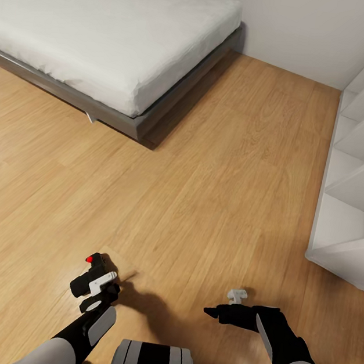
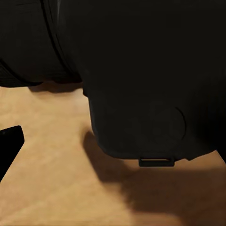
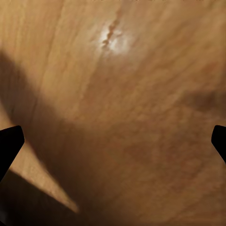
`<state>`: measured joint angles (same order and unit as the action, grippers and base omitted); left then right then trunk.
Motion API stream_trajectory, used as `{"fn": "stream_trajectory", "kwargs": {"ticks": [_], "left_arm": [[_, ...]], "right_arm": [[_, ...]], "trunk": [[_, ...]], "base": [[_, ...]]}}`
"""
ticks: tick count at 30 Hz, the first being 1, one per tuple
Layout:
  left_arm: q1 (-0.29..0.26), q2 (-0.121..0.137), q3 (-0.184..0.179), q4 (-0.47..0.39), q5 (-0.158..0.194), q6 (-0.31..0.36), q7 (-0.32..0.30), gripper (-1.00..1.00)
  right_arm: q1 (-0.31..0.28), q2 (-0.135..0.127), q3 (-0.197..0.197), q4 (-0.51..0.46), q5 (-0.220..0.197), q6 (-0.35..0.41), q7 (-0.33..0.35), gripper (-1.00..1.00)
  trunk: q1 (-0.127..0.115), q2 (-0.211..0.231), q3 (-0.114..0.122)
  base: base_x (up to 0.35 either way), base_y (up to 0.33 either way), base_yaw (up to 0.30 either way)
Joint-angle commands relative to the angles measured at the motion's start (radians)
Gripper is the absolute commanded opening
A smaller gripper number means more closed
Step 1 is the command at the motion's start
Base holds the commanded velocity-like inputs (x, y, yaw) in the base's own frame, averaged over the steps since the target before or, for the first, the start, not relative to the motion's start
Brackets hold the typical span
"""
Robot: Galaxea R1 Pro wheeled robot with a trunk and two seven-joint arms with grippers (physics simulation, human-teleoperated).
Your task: Attach the digital camera to the camera tripod in the bedroom.
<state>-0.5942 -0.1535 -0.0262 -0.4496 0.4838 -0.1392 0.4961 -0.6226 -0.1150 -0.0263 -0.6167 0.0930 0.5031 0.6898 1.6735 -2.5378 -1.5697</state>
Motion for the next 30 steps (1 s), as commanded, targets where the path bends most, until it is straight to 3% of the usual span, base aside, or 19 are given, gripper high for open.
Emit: {"fn": "stream_trajectory", "kwargs": {"ticks": [1,30], "left_arm": [[0.0,0.0,-0.003,0.0,0.01,-0.007,0.002,1.0],[0.0,-0.003,-0.002,-0.005,0.012,-0.008,0.002,1.0]], "right_arm": [[0.0,0.0,-0.003,-0.001,0.01,0.003,0.007,1.0],[0.0,0.0,-0.003,-0.002,0.01,0.003,0.008,1.0]], "trunk": [[0.0,0.0,-0.001],[0.0,0.0,-0.001]], "base": [[0.0,0.0,0.0],[0.032,0.0,0.0]]}}
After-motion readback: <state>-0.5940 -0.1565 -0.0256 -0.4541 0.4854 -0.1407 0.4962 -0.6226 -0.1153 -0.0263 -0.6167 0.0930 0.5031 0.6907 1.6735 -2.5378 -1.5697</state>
